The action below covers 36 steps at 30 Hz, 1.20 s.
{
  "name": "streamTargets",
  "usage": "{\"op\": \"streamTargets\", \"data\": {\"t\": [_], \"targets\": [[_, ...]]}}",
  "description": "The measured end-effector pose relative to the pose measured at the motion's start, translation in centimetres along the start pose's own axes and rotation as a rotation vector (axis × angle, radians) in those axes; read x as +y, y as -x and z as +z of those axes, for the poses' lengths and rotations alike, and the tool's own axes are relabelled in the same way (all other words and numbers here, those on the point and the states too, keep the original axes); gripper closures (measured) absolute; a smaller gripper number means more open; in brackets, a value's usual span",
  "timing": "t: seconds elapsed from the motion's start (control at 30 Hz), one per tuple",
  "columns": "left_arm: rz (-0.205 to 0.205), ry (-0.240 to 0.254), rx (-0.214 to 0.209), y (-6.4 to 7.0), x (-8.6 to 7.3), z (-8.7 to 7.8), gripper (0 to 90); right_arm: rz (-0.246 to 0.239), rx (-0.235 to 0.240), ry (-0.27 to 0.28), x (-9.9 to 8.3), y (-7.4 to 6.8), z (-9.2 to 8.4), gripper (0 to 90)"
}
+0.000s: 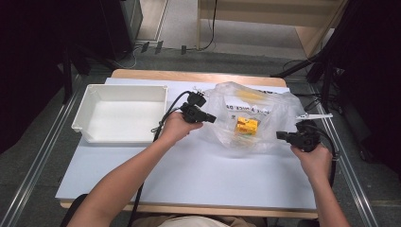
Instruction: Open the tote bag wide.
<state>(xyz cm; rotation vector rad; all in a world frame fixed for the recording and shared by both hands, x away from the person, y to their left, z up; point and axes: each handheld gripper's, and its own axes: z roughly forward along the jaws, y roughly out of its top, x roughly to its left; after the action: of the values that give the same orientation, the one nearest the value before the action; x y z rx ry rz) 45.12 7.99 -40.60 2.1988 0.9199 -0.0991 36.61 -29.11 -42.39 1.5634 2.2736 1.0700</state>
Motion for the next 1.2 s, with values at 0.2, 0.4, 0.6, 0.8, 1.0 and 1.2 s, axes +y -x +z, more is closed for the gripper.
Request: {"op": "streamTargets", "data": {"t": [0.2,0.4,0.6,0.8,1.0,1.2], "targets": [[0.058,0.022,-0.022,2.1,1.5,-1.7,89.6,-0.059,0.003,0.028,1.7,-1.6,-2.1,90.0],[0.081,0.041,-0.018,3.0,4.3,-2.0,89.5,-0.078,0.012,0.034,4.2,-2.4,-2.4,90.0],[0.058,0.032,-0.016,2.4,6.9,-0.8,89.6,-0.067,0.036,0.023,6.9,-2.4,-0.5,90.0],[0.044,0.02,0.009,1.3,7.9,1.3,89.6,-0.063,0.033,0.004,8.5,-1.9,2.4,90.0],[0.039,0.007,0.044,0.1,7.9,3.0,89.2,-0.019,0.021,-0.019,8.4,-0.8,4.4,90.0],[-0.011,-0.015,0.044,-1.7,6.8,5.1,89.3,0.025,0.01,-0.041,7.7,0.2,6.3,90.0]]}}
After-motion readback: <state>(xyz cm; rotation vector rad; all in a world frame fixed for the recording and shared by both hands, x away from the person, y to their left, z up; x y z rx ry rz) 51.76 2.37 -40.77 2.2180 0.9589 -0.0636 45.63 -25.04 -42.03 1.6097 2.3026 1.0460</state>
